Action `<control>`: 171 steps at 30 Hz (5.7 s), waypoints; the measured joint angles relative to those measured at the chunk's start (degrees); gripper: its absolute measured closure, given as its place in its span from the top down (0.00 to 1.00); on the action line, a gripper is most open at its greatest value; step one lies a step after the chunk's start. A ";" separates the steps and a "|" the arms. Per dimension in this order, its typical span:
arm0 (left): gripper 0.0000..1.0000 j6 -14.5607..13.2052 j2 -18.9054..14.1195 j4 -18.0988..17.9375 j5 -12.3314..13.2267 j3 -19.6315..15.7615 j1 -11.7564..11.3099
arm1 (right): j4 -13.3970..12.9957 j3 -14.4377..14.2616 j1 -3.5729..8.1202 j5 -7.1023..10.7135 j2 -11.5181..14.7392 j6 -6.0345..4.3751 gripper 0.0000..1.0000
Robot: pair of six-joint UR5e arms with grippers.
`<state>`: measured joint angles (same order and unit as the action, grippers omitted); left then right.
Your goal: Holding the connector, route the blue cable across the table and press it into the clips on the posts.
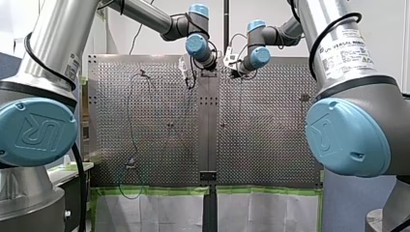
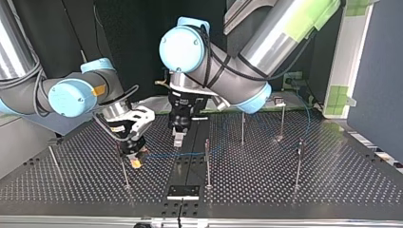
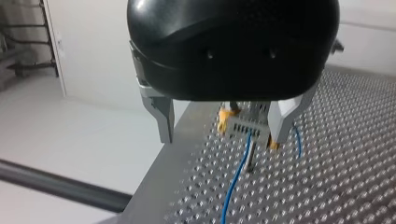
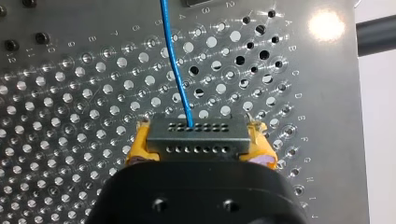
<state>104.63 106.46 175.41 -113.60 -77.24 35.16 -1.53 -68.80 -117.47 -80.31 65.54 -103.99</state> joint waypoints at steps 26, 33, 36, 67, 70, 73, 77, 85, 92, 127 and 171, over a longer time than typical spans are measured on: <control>1.00 -0.08 9.09 -2.24 -2.90 9.09 -2.53 | -0.07 0.02 0.02 0.05 -0.02 -0.18 0.00; 1.00 -0.04 10.56 -3.56 -3.13 11.12 -3.10 | -0.08 0.01 0.15 0.05 -0.01 -0.18 0.00; 1.00 -0.05 10.61 -3.90 -2.82 11.20 -3.40 | -0.12 0.01 0.18 0.06 -0.01 -0.17 0.00; 0.00 0.22 10.59 0.74 -2.41 9.00 -3.64 | 0.20 -0.04 0.10 0.23 -0.01 -0.59 0.00; 0.00 0.16 10.57 1.85 -3.74 8.04 -3.22 | 0.46 -0.23 -0.05 0.24 0.03 -0.67 0.00; 0.00 0.12 10.53 2.58 -4.96 6.85 -2.84 | 0.75 -0.83 -0.16 0.28 0.20 -0.69 0.00; 0.00 0.06 10.53 2.38 -5.63 4.86 -2.41 | 0.86 -2.10 -0.39 0.25 0.96 -0.70 0.00; 0.00 0.06 10.54 0.73 -6.73 1.68 -1.17 | 0.76 -5.56 -0.08 0.21 2.62 -0.70 0.00; 0.00 0.23 10.55 -2.15 -7.01 -1.55 -0.19 | 0.70 -8.65 -0.26 0.22 2.78 -0.36 0.00; 0.00 0.58 15.23 -16.86 -1.97 -11.43 0.29 | -6.20 -24.76 0.72 -3.00 2.45 1.16 0.00; 0.00 1.59 19.62 -23.25 2.77 -13.13 -1.38 | -11.96 -28.63 4.98 -1.66 -1.61 0.90 0.00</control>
<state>106.22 126.08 152.16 -110.83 -90.36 33.78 -13.48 -97.43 -112.49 -81.97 63.94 -103.09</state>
